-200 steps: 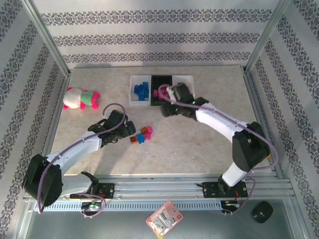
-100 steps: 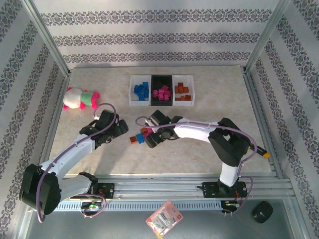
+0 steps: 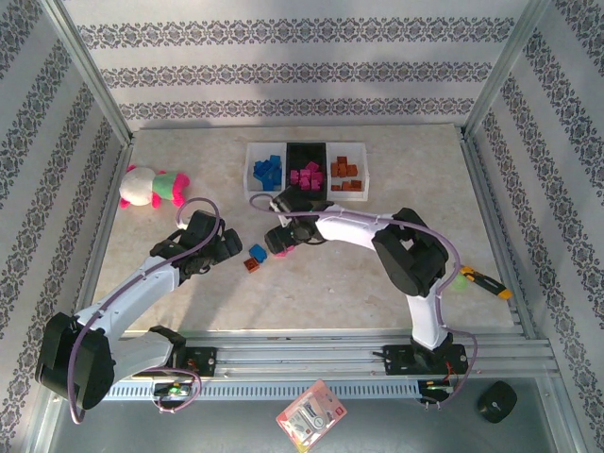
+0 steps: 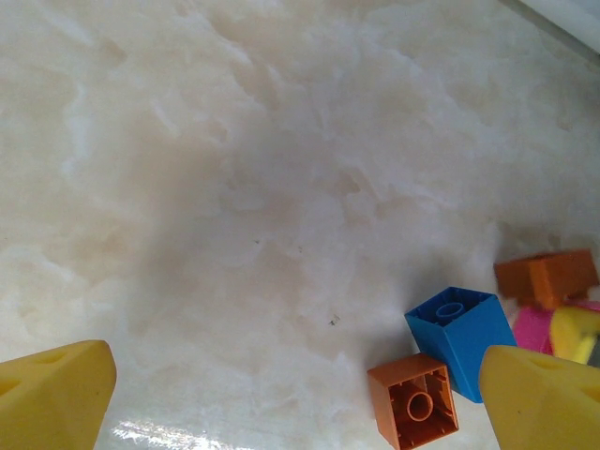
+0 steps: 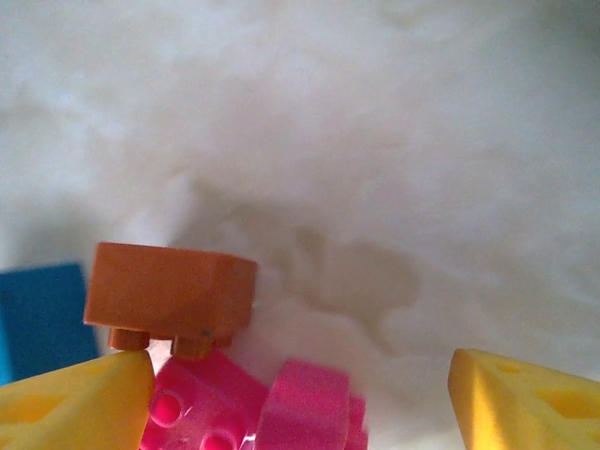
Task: Sort the legos into containers by color
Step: Move the legos to the center of the table, then pick up the lego from the center of the table.
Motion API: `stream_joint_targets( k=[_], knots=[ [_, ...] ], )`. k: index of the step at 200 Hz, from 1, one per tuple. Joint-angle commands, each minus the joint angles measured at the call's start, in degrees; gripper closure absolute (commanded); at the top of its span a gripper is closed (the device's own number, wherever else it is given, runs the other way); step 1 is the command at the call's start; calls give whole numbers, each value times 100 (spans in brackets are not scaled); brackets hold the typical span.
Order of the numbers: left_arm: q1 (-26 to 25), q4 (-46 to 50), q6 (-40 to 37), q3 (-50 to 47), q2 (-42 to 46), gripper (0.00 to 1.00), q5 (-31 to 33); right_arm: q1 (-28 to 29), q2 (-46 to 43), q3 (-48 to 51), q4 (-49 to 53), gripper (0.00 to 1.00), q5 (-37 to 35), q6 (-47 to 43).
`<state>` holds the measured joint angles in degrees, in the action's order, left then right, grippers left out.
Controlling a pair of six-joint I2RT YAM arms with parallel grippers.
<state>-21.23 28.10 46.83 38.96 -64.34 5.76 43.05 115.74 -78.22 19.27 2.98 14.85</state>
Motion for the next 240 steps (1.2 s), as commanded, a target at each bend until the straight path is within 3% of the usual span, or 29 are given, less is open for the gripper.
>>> stream_joint_targets(
  k=[1, 22, 94, 114, 166, 201, 240],
  knots=[
    [69, 135, -95, -99, 83, 1, -20, -194, 73, -128, 61, 22, -131, 346],
    [67, 93, -88, -129, 80, 1, -31, -267, -6, -23, 111, 28, -40, 385],
    [68, -32, -121, -136, -10, 1, -83, -279, -754, 813, 314, 32, -131, 736],
    [74, -49, -129, -134, -15, 1, -79, -268, -907, 989, 317, 37, -57, 778],
    [71, -230, -235, -127, -145, 1, -282, -269, -424, 609, 326, 48, -34, 751],
    [69, -243, -570, -104, -104, 1, -444, -261, -384, 367, 384, 70, 29, 739],
    [-61, -724, -1004, -247, 7, 1, -654, -342, -989, 349, 521, 80, -201, 626]
  ],
)
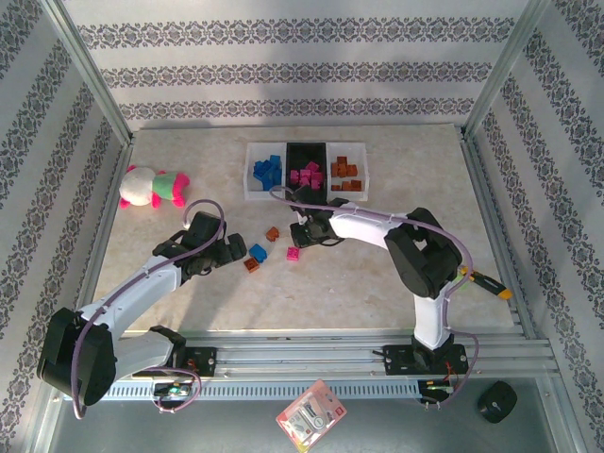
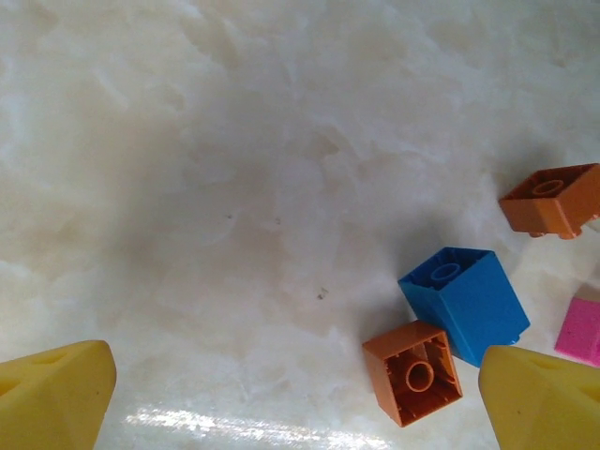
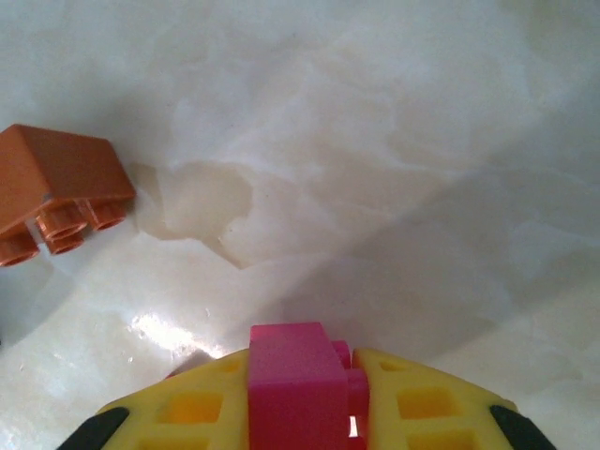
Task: Sort the legos into containers by color
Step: Pick up the lego from the center of the table, then place the lego in the container, then pick up the lego from the center of the table.
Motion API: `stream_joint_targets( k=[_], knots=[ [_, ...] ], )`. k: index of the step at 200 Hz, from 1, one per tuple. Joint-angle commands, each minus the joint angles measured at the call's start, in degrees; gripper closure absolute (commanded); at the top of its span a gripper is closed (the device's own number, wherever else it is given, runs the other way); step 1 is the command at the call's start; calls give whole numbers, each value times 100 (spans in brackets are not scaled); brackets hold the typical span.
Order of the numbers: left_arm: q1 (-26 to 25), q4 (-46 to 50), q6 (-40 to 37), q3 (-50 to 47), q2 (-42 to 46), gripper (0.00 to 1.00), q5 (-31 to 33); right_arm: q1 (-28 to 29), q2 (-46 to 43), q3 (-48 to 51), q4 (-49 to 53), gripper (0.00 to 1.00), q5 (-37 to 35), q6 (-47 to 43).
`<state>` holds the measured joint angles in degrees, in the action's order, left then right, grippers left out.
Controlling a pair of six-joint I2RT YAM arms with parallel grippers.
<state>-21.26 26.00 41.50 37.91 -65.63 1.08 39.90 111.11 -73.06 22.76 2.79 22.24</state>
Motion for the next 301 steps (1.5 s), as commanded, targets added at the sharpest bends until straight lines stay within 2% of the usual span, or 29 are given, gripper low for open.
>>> stream_joint_targets(
  k=[1, 46, 75, 116, 132, 151, 164, 188, 230, 244, 301],
  knots=[
    [-65, -542, -482, -152, 141, 1, -191, -31, -536, -170, 174, 80, -186, -114],
    [-247, -1213, -1086, -233, 75, 1, -240, -495, -380, -984, 167, 80, -472, -559],
    [-247, -1277, -1468, -70, -74, 3, 142, -911, 322, -1954, 207, 79, -515, -784],
    [-242, -1503, -1930, 117, -399, 2, 59, -1236, 1402, -3399, 406, 76, -413, -1009],
    [-246, -1511, -2134, 262, -642, 1, -65, -1300, 1781, -3977, 621, 68, -375, -1093],
    [-241, -1399, -2421, 588, -1033, 2, -108, -1301, 1833, -4372, 932, 42, -431, -1260],
    [-239, -1312, -2648, 871, -1359, 6, -157, -1301, 1548, -4184, 865, 34, -411, -1326],
    [-249, -990, -2971, 1497, -1966, 12, -408, -1303, 694, -3401, 688, 27, -100, -1331],
    [-516, -493, -3329, 2492, -2958, 14, -394, -1318, -1183, -1299, 53, 23, 131, -1084],
    [-600, -376, -3381, 2781, -3298, 18, -410, -1321, -1707, -747, -6, 23, 77, -1002],
    [-796, 335, -3508, 3612, -4320, 35, -598, -1465, -2976, 599, 96, 21, -140, -831]
  ],
)
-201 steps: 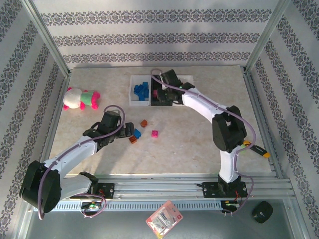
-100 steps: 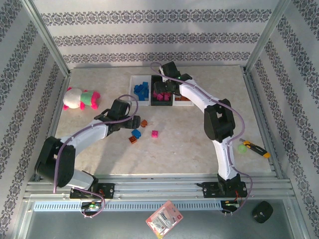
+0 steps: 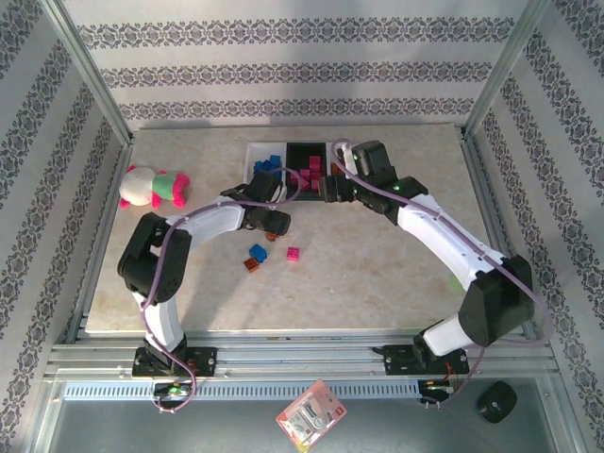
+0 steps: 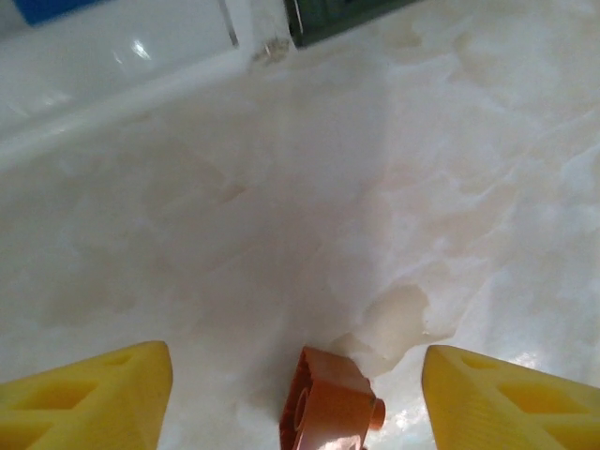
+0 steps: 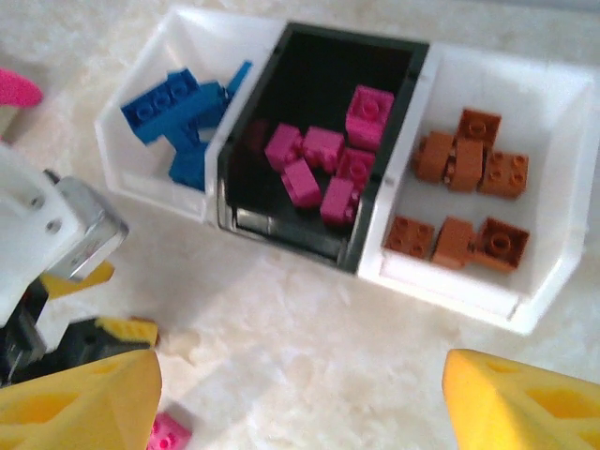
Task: Sort the legos into containers by color
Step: Pick up the lego from the center of the table.
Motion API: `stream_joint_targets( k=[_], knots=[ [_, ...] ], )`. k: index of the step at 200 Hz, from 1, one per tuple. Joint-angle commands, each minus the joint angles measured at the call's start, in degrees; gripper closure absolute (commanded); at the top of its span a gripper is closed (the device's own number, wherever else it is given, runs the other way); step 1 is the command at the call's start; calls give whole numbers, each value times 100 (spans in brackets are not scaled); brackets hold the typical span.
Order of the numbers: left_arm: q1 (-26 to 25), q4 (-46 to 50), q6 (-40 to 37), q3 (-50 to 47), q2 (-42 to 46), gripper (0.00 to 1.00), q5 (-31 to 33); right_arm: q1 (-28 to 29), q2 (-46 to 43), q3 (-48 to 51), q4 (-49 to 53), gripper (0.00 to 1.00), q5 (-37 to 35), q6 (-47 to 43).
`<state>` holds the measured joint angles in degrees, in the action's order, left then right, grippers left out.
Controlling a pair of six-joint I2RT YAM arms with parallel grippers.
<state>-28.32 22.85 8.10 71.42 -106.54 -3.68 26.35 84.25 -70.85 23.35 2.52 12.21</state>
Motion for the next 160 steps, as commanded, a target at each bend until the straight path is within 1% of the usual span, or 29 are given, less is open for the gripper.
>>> stream_joint_targets(
  k=[1, 17, 36, 70, 89, 119, 142, 160],
  knots=[
    [-93, 659, -168, 264, -241, 36, -127, -111, -301, 392, 37, 21, -113, 179],
    [-117, 749, -138, 318, -375, 44, -159, -147, -472, 515, 38, 21, -66, 242],
    [-133, 821, -81, 345, -449, 59, -160, -162, -627, 577, 38, 21, -75, 262],
    [-165, 939, -21, 381, -349, 74, -234, -226, -850, 604, 120, 21, -147, 238],
    [-206, 958, 15, 471, -198, 77, -280, -252, -1011, 664, 160, 21, -177, 229],
    [-335, 899, 82, 900, -88, 78, -289, -270, -1408, 887, 161, 21, -246, 325],
    [-432, 687, 203, 1384, -206, 83, -306, -295, -1815, 1114, 179, 21, -317, 378],
    [-487, 372, 296, 1793, -382, 84, -360, -340, -2128, 1269, 276, 21, -369, 396]
  ],
)
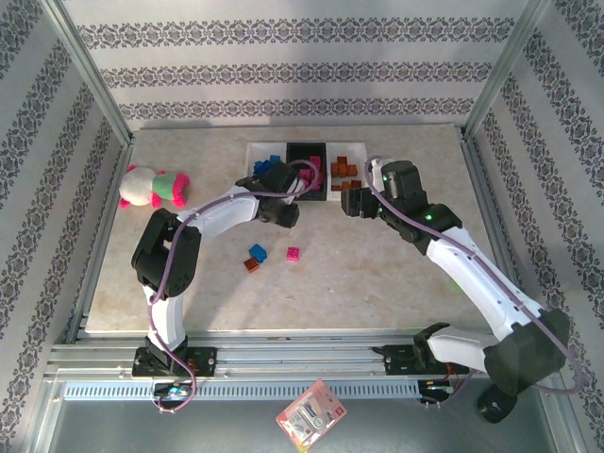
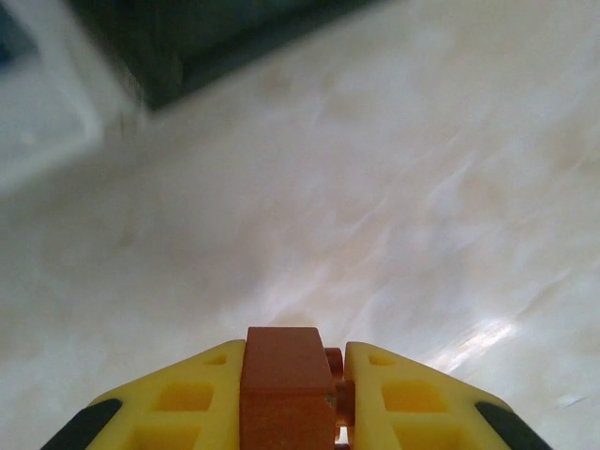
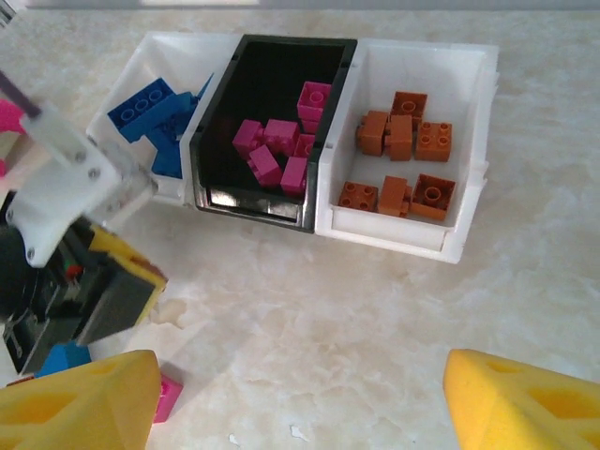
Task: Sort the legos into containers by color
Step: Pick up the lego from the center of the table, then place the lego in the container.
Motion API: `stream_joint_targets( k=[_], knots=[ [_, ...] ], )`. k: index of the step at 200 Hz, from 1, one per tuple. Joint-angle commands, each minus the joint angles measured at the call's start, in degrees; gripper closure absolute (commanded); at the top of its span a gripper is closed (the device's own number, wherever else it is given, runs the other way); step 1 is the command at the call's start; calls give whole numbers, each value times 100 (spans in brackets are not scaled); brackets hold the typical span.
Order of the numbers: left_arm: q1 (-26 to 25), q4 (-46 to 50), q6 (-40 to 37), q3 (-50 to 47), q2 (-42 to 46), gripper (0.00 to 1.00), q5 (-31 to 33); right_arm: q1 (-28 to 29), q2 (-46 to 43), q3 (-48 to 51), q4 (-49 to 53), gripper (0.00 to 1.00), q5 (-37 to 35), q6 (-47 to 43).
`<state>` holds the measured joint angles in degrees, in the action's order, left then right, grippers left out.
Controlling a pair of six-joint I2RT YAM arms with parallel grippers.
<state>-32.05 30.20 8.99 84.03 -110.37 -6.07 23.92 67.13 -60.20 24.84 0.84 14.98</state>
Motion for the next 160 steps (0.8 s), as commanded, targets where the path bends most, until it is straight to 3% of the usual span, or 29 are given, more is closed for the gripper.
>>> stream_joint_targets(
  k=[1, 58, 124, 137, 160],
  knots=[
    [-115, -377, 212, 560, -23, 84, -131, -98, -423, 217, 131, 21, -204, 119],
    [-270, -986, 357, 2749, -1437, 84, -443, -278, -965, 613, 268, 21, -200, 187],
    [-302, -612, 594, 5342, -3350, 82, -355, -324, -1005, 794, 225, 21, 81, 365],
    [-304, -432, 595, 5720, -3588, 74, -342, -325, -1005, 832, 227, 21, 97, 365],
    [-307, -356, 621, 5871, -3547, 41, -398, -325, -1004, 868, 275, 20, 271, 285]
  ],
)
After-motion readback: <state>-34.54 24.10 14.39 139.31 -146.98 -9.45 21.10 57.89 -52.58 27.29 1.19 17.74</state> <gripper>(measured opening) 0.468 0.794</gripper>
